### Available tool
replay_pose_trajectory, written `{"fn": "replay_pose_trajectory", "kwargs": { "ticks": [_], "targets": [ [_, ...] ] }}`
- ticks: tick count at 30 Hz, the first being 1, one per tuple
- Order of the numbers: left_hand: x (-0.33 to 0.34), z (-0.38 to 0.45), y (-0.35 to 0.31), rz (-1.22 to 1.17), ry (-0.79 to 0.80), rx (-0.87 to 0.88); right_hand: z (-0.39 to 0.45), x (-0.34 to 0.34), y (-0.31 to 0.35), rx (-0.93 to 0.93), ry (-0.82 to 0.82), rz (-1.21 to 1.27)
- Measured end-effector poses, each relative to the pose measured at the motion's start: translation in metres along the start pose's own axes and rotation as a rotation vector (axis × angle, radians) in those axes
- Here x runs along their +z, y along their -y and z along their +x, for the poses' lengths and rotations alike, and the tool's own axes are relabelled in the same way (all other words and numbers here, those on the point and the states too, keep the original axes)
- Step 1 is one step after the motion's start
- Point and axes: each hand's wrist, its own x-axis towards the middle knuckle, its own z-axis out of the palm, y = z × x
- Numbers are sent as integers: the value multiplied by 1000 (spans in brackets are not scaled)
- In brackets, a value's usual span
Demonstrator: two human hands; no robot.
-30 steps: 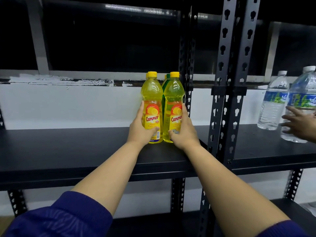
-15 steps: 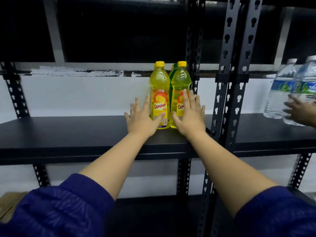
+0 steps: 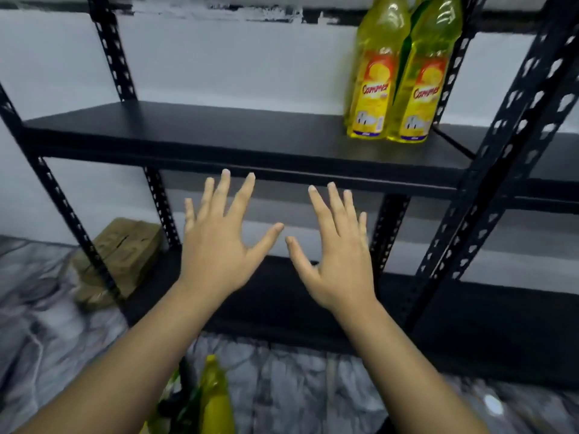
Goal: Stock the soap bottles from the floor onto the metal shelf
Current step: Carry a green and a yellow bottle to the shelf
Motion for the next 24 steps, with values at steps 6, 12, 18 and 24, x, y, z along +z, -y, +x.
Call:
{"fn": "replay_pose_trajectory", "kwargs": {
  "ticks": [6, 12, 18, 24],
  "targets": [
    [49, -83, 72, 100, 215, -271, -76, 91, 5, 153, 233, 66],
    [102, -171, 140, 175, 530, -490, -163, 165, 2, 332, 641, 77],
    [134, -250, 177, 180, 732, -613, -213, 219, -1, 352, 877, 45],
    [154, -306, 198, -26, 884, -777, -228, 253, 12, 329, 1053, 85]
  ]
}}
